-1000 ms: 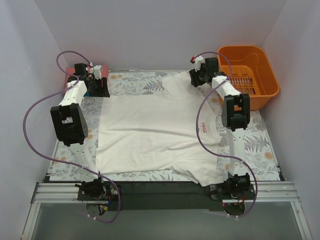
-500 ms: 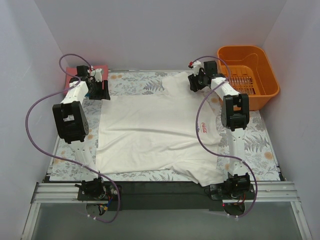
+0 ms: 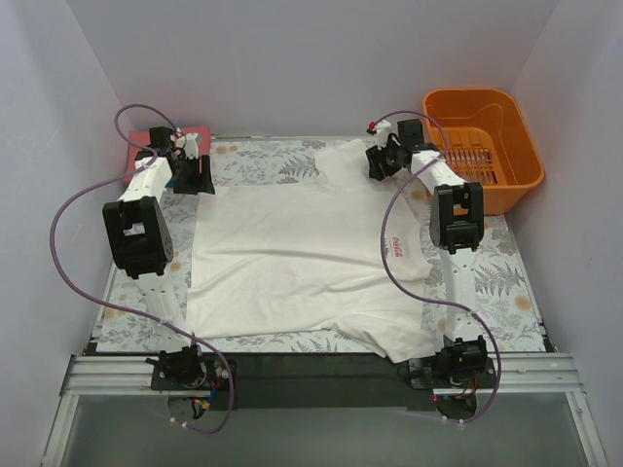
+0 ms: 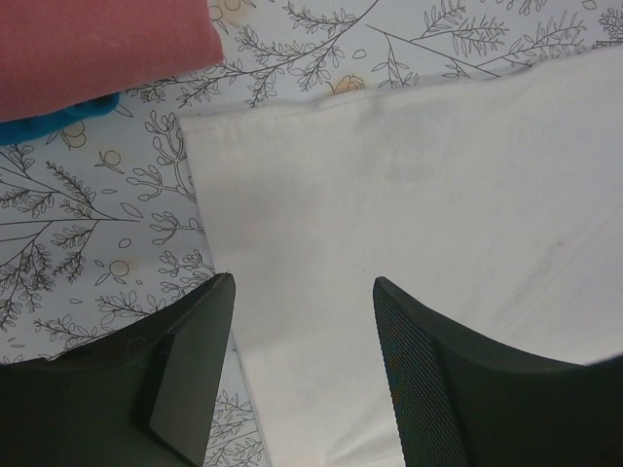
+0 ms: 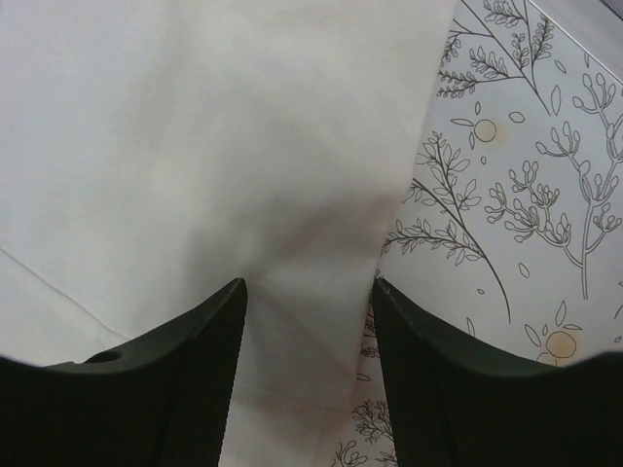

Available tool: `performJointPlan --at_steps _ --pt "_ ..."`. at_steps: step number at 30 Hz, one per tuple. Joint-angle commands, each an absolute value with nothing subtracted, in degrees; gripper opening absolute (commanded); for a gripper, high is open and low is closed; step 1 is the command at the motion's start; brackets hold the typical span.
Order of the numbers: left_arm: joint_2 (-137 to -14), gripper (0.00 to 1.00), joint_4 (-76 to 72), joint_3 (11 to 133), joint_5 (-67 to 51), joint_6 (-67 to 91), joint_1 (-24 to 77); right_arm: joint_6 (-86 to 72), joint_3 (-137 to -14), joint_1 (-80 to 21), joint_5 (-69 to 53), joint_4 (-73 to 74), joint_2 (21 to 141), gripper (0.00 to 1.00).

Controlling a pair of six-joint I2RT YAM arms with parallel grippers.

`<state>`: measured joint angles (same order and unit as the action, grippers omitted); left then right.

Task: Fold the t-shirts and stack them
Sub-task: Flatten the tshirt out

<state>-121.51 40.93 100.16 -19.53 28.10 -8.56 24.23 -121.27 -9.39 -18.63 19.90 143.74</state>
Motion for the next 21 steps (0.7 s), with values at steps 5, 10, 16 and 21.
performJointPlan --at_steps 5,10,16,21 --pt "-121.6 0.58 40.9 103.6 -21.3 28.9 -8.7 15.1 -123.0 -6.9 -22.9 16.3 139.4 0.60" --pt "-122.5 0.58 41.7 104.9 -20.8 28.5 -8.6 14.8 -126.4 -7.0 -21.7 14.2 144.1 0.58" --pt "-123.1 0.58 41.8 105.0 -19.9 28.3 -8.6 16.3 -126.3 -7.0 -21.3 13.9 146.4 0.56" --pt "-124.1 0.59 42.1 105.6 -19.6 28.5 -8.6 18.6 -124.3 -7.6 -20.1 13.7 146.7 0.54"
